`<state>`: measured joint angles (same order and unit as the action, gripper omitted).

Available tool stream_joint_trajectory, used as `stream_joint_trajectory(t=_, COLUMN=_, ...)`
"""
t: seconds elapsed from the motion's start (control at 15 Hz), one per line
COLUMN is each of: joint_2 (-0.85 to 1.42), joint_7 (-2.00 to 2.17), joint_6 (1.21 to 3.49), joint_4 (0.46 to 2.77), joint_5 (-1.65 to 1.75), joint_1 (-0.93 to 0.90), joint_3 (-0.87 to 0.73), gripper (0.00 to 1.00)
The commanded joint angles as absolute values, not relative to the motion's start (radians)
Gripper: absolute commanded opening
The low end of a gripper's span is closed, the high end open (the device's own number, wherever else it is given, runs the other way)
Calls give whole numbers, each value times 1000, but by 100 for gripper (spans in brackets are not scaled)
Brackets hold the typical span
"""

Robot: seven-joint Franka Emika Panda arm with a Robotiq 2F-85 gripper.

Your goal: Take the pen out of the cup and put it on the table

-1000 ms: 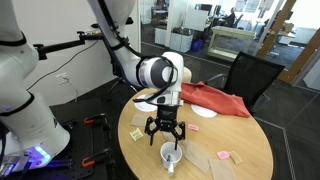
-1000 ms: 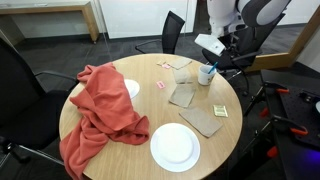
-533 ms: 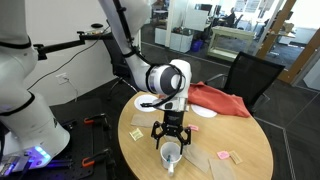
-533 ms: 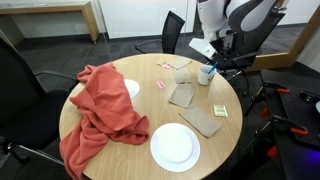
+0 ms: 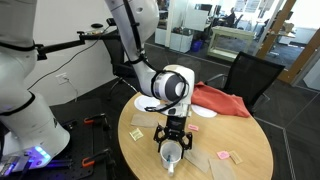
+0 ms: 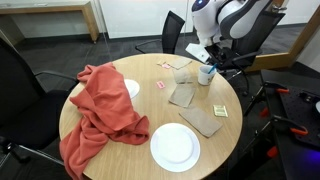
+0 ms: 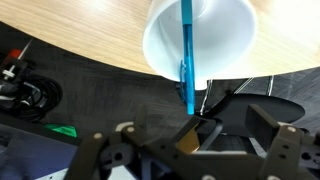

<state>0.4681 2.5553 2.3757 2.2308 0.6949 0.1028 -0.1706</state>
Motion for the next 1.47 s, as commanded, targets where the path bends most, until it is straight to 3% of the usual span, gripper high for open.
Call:
stream_joint_trajectory(t=0.0, joint_2=512, joint_7=2525, joint_6=2365, joint_4=2190, joint_5=646, joint_1=76, joint_3=-201, gripper=100)
stream_joint_trajectory(t=1.0, joint_2=588, joint_7=2479, joint_6=2346, joint_4=2129, joint_5=547, joint_1=37, joint_3=-261, gripper=100)
stream_joint_trajectory(t=1.07, joint_2=590, joint_7=2482, joint_6=2347, joint_4=2131, joint_5=546, joint_1=34, joint_3=-264, gripper=93)
stream_joint_trajectory(t=1.13, joint_2=589, joint_7=2487, joint_6=2351, joint_4=2139, joint_5=549, joint_1=29, joint_3=-270, gripper=74)
stream_joint_trajectory(t=1.4, joint_2=594, joint_7=2492, joint_6=2349, joint_4=2141, joint_5=552, joint_1=15, joint_3=-283, gripper=43)
